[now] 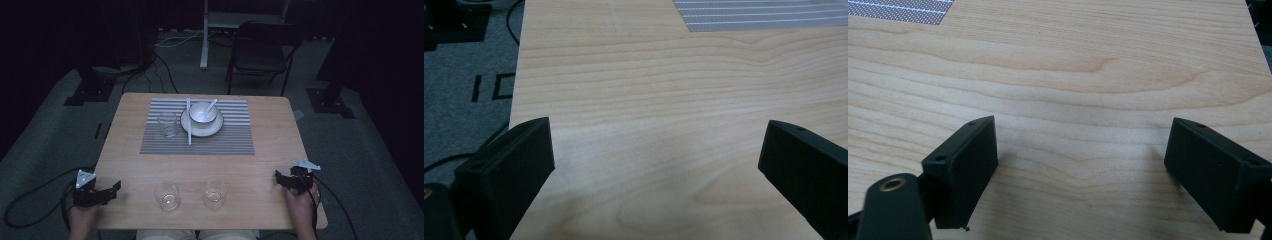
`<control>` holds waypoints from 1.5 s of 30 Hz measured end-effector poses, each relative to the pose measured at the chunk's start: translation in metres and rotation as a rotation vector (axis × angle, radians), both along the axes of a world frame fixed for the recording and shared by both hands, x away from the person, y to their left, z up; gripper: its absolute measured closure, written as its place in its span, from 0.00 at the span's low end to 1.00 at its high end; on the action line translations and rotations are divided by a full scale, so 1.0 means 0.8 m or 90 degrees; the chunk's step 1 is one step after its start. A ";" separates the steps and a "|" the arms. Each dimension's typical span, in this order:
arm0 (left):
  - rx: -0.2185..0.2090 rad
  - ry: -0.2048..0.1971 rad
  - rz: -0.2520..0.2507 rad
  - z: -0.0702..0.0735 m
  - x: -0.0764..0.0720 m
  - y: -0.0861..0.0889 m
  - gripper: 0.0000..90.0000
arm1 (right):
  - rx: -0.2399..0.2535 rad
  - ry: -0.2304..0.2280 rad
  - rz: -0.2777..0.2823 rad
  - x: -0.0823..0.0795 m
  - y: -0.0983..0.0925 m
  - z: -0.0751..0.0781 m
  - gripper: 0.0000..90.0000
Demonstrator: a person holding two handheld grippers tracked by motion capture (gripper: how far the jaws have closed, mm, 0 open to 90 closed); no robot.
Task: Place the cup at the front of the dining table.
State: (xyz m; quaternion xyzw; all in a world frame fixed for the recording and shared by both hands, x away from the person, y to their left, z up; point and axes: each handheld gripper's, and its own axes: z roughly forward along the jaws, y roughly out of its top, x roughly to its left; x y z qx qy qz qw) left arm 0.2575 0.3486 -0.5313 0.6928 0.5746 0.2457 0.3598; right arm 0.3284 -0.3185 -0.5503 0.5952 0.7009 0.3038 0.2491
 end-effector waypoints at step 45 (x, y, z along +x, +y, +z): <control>-0.053 -0.066 0.077 -0.014 -0.091 0.055 0.02 | 0.000 0.000 -0.002 0.000 0.000 0.000 0.15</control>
